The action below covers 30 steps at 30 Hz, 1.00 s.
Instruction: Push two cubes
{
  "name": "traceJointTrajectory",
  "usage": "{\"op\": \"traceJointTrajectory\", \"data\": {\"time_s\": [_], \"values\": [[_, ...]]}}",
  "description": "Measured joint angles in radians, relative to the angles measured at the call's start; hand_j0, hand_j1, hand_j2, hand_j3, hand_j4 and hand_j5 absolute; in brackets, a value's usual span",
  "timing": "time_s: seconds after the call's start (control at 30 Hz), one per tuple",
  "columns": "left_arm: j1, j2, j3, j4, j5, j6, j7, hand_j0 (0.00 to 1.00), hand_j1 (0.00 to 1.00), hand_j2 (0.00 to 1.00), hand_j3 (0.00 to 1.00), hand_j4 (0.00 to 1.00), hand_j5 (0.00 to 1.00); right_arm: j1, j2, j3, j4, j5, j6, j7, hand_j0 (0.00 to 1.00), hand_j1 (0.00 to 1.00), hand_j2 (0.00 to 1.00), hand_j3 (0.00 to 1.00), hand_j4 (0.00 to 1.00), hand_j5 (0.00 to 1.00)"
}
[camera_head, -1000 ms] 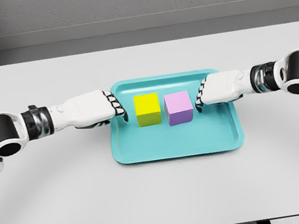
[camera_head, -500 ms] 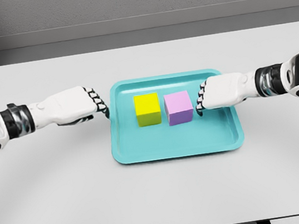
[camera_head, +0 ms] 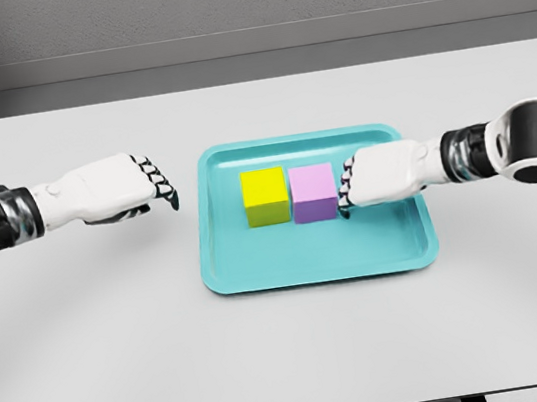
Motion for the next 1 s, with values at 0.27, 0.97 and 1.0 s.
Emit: {"op": "traceJointTrajectory", "data": {"time_s": [0.27, 0.97, 1.0], "values": [[-0.002, 0.0, 0.0, 0.006, 0.001, 0.0, 0.0, 0.59, 0.59, 0.59, 0.59, 0.59, 0.59, -0.005, 0.015, 0.002, 0.005, 0.0, 0.0, 0.0, 0.65, 0.65, 0.65, 0.65, 0.65, 0.65], [0.066, 0.069, 0.205, 0.138, 0.067, 0.0, -0.004, 0.61, 0.61, 0.61, 0.61, 0.61, 0.61, 0.031, -0.331, -0.215, -0.011, -0.321, 0.0, -0.014, 1.0, 1.0, 1.0, 1.0, 1.0, 1.0], [0.071, 0.078, 0.214, 0.141, 0.073, 0.0, -0.004, 0.61, 0.61, 0.61, 0.61, 0.61, 0.61, 0.032, -0.339, -0.216, -0.006, -0.333, 0.0, -0.014, 1.0, 1.0, 1.0, 1.0, 1.0, 1.0]]}}
